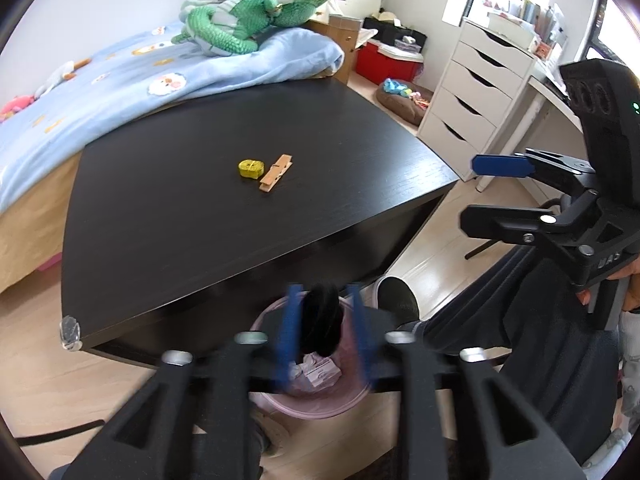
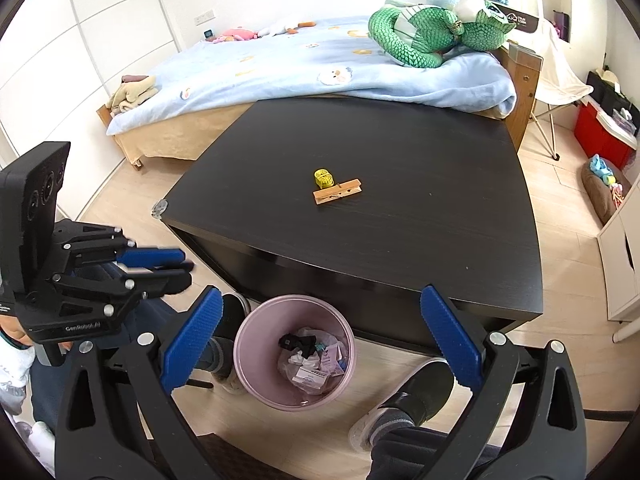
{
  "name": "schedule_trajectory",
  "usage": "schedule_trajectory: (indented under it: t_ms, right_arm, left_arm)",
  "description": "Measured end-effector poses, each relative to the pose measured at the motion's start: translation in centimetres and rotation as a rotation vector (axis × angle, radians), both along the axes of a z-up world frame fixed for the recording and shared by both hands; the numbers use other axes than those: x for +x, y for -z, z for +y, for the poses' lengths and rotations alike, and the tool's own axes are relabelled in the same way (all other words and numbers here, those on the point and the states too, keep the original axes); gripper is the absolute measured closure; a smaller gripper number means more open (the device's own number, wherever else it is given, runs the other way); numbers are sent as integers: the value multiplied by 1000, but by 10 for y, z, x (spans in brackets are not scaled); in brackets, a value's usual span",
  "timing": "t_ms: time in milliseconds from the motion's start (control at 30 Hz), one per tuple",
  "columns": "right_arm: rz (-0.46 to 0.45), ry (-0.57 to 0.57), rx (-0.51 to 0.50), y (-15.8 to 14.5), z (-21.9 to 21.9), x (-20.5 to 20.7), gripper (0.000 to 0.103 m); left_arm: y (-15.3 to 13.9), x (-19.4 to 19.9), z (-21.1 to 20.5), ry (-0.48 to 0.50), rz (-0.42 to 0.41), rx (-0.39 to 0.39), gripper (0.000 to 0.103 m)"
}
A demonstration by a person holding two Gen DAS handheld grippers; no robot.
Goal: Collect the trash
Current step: 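Open the left gripper over the pink bin to drop the hair tie, then reach the right gripper toward the yellow tape roll and wooden clothespin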
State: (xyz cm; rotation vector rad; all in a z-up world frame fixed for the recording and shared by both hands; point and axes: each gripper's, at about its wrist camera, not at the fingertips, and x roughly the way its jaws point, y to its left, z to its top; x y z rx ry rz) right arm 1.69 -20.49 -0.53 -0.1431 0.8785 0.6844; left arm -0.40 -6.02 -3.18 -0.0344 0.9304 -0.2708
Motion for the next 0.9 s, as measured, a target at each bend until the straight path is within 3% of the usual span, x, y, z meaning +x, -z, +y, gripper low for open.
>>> schedule_trajectory:
  t_ms: [33,100,133,300,900]
  right_arm:
    - [0,1,0,0,-1,0,5]
    - [-3,3,1,0,-2,0,5]
    - [-3,4,2,0,-2,0,5]
    - [-5,3,5,1,-1,-1,5]
    - [-2,-10,-9,5,11,4,3]
  left_arm:
    - [0,0,2,-10,-5,-9,43]
    - [0,-2,5,-31,-22,-12,16]
    - [-1,-3,6,-37,-30,-11,14]
    - [-1,-2,14,-79,-34,5,8]
    - [-3,6,36,-156,-57,-31,8]
